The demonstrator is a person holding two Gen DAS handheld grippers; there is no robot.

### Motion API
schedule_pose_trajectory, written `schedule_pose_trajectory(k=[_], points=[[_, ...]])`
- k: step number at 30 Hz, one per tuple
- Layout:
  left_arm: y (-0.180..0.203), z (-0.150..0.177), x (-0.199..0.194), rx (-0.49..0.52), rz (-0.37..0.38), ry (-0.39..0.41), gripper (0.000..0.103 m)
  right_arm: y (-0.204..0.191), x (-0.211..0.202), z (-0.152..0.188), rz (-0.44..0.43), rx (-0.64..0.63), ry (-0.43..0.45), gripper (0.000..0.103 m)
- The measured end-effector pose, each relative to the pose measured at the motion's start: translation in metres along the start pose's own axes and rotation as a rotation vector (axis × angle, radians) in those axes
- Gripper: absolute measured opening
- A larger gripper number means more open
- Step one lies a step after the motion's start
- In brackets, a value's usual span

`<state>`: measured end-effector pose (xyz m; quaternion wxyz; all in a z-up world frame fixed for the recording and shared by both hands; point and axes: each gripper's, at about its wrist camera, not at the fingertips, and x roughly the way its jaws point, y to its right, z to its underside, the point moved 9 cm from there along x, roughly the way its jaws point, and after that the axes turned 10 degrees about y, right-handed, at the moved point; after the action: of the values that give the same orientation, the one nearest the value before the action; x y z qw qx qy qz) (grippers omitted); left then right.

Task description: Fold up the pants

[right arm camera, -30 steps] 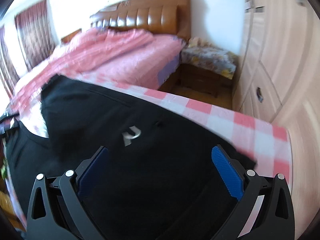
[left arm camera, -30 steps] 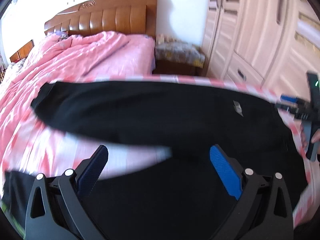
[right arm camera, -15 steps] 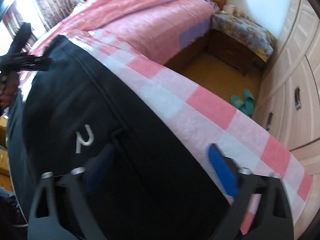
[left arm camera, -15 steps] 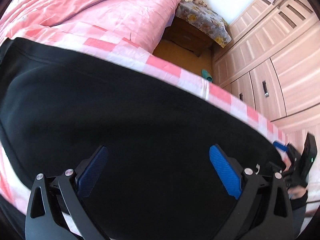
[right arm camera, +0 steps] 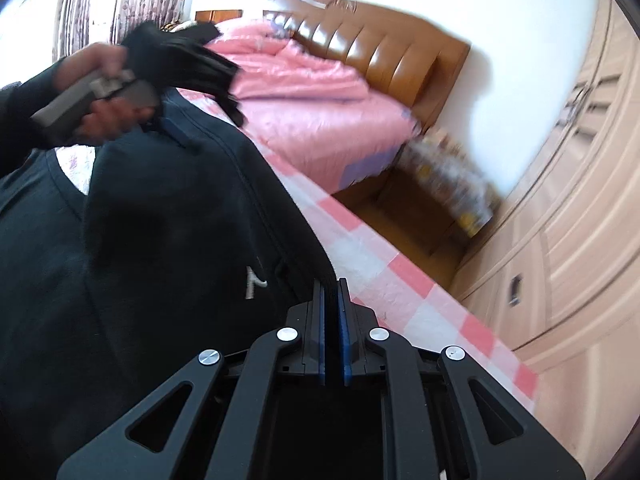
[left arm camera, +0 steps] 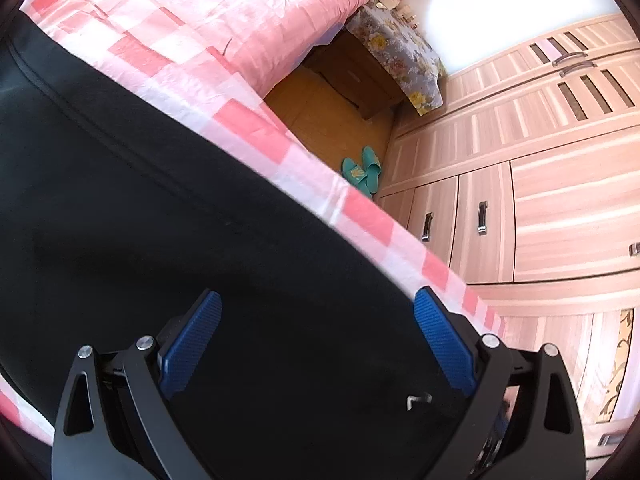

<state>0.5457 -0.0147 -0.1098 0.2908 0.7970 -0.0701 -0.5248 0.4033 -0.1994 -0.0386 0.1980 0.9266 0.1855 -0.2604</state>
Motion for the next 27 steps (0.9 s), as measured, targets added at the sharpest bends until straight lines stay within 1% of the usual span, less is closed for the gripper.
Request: schedule_pose_trajectory(k=[2,3,4,5,6,7,8,9,11,13,14,15,16,17,19,20,21,22,23,24,25,27], points=[[0.007,0.003,0.006,-0.015,0.005,-0.018,0.097,-0.013,-0.014,-0.001,0.023,-0.023,0.025,0.014],[0.008,0.004,0.009,-0.018,-0.004,-0.023,0.096,-0.021,-0.022,0.001,0.041,-0.041,0.038,0.014],[0.005,0.004,0.012,-0.027,-0.032,-0.017,0.094,-0.028,-0.028,0.002,0.05,-0.051,0.045,0.013],[0.0,0.004,0.012,-0.037,-0.058,-0.007,0.071,-0.031,-0.033,0.005,0.062,-0.057,0.05,0.013],[-0.009,0.005,0.009,-0.042,-0.111,0.006,0.029,-0.033,-0.035,0.007,0.074,-0.056,0.047,0.013],[-0.018,0.006,0.002,-0.042,-0.127,0.018,0.016,-0.033,-0.036,0.011,0.091,-0.053,0.035,0.013],[-0.019,0.008,-0.004,-0.046,-0.099,0.029,0.013,-0.032,-0.035,0.014,0.103,-0.054,0.031,0.013],[-0.02,0.012,-0.021,-0.048,-0.052,0.061,0.011,-0.031,-0.038,0.016,0.117,-0.055,0.032,0.013],[-0.017,0.017,-0.052,-0.01,-0.008,0.133,0.01,-0.034,-0.049,0.014,0.125,-0.057,0.052,0.013],[-0.013,0.034,-0.106,0.071,0.052,0.254,0.01,-0.041,-0.066,0.009,0.129,-0.065,0.092,0.013],[-0.012,0.044,-0.129,0.103,0.078,0.3,0.01,-0.047,-0.075,0.005,0.132,-0.067,0.112,0.013],[-0.012,0.057,-0.153,0.133,0.111,0.347,0.01,-0.05,-0.088,0.005,0.142,-0.07,0.14,0.013],[-0.013,0.077,-0.182,0.179,0.151,0.409,0.011,-0.055,-0.099,0.007,0.149,-0.071,0.156,0.013],[-0.017,0.094,-0.2,0.217,0.171,0.446,0.011,-0.062,-0.109,0.009,0.154,-0.074,0.169,0.013],[-0.032,0.136,-0.229,0.291,0.193,0.514,0.012,-0.081,-0.13,0.02,0.162,-0.096,0.184,0.013],[-0.043,0.16,-0.239,0.334,0.191,0.543,0.012,-0.092,-0.137,0.028,0.155,-0.101,0.179,0.013],[-0.051,0.175,-0.244,0.362,0.185,0.558,0.012,-0.103,-0.142,0.039,0.14,-0.104,0.165,0.013],[-0.064,0.198,-0.246,0.399,0.172,0.575,0.013,-0.112,-0.144,0.047,0.133,-0.107,0.151,0.013],[-0.074,0.216,-0.24,0.422,0.16,0.576,0.013,-0.121,-0.145,0.057,0.125,-0.107,0.131,0.013],[-0.083,0.233,-0.238,0.431,0.156,0.567,0.014,-0.13,-0.143,0.072,0.112,-0.1,0.1,0.013],[-0.1,0.253,-0.23,0.422,0.153,0.55,0.015,-0.138,-0.141,0.08,0.104,-0.09,0.08,0.013],[-0.122,0.274,-0.224,0.408,0.132,0.515,0.015,-0.146,-0.135,0.098,0.089,-0.062,0.04,0.013]])
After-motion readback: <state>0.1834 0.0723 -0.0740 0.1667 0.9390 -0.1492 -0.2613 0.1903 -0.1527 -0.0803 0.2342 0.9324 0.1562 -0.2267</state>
